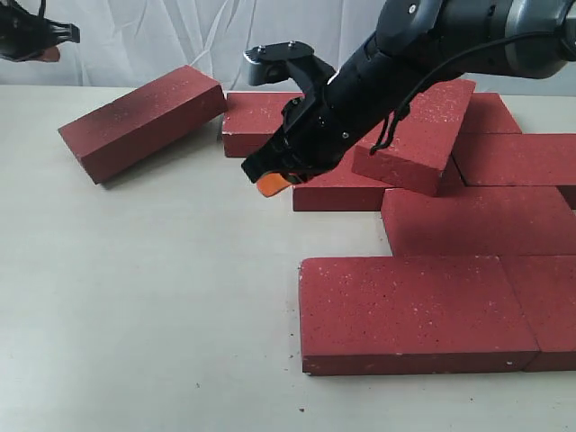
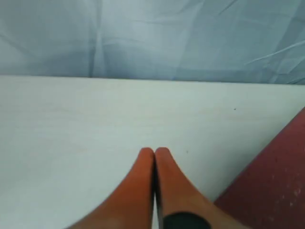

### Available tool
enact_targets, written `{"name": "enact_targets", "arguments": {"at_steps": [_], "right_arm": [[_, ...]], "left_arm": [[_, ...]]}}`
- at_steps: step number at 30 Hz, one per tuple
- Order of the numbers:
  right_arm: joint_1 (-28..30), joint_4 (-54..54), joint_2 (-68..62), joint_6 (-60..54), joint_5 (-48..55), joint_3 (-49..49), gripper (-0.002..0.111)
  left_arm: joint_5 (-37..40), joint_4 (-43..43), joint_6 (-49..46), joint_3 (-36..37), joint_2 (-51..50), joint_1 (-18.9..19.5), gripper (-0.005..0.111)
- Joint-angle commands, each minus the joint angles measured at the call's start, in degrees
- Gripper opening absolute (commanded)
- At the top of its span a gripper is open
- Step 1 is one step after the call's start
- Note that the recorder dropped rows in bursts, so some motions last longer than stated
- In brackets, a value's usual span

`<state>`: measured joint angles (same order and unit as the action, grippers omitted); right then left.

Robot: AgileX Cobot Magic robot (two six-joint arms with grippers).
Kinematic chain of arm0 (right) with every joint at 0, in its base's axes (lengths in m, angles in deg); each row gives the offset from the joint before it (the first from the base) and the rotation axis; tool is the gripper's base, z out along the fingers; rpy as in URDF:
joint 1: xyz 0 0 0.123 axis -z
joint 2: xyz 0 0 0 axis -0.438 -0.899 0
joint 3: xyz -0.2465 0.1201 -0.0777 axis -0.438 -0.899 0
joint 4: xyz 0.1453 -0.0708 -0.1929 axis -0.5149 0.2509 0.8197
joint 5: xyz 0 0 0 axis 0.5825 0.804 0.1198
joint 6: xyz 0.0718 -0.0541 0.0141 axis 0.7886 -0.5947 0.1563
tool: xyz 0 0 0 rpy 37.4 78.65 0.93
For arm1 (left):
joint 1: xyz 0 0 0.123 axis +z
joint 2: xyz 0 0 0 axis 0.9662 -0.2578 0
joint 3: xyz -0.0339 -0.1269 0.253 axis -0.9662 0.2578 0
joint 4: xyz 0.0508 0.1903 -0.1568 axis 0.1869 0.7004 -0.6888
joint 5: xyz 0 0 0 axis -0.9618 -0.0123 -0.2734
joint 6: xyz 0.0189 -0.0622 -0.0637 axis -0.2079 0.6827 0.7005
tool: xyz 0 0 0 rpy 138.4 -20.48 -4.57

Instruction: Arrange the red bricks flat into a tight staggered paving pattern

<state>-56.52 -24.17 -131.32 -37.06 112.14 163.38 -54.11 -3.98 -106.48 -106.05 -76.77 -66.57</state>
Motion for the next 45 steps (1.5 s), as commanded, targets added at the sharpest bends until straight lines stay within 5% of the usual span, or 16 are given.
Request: {"name": "enact_targets", "arguments": {"at_steps": [1, 17, 33, 38, 45], "right_arm": [[-2.1, 0.4, -0.1, -0.4, 0.8, -0.1, -0.001], [-2.2, 2.1, -0.1, -1.2, 1.3, -0.1, -0.001], [-2.2, 2.2, -0.1, -1.9, 3.7, -0.1, -0.001], [-2.2, 2.5, -0.1, -1.9, 4.7, -0.1, -0.001], [-2.2, 2.5, -0.1, -1.9, 3.3, -0.1, -0.001]], "left_arm": [[1.5, -5.1, -1.2, -11.5, -9.0, -3.4, 0.0], [6.4, -6.9, -1.2, -15.3, -15.8, -7.3, 0.0], [36.5, -7.3, -8.8, -15.5, -8.2, -6.3, 0.0], [36.5, -8.1, -9.7, -13.3, -1.9, -4.7, 0.0], [17.7, -11.3, -8.7, -13.3, -3.0, -7.6, 0.0]]}}
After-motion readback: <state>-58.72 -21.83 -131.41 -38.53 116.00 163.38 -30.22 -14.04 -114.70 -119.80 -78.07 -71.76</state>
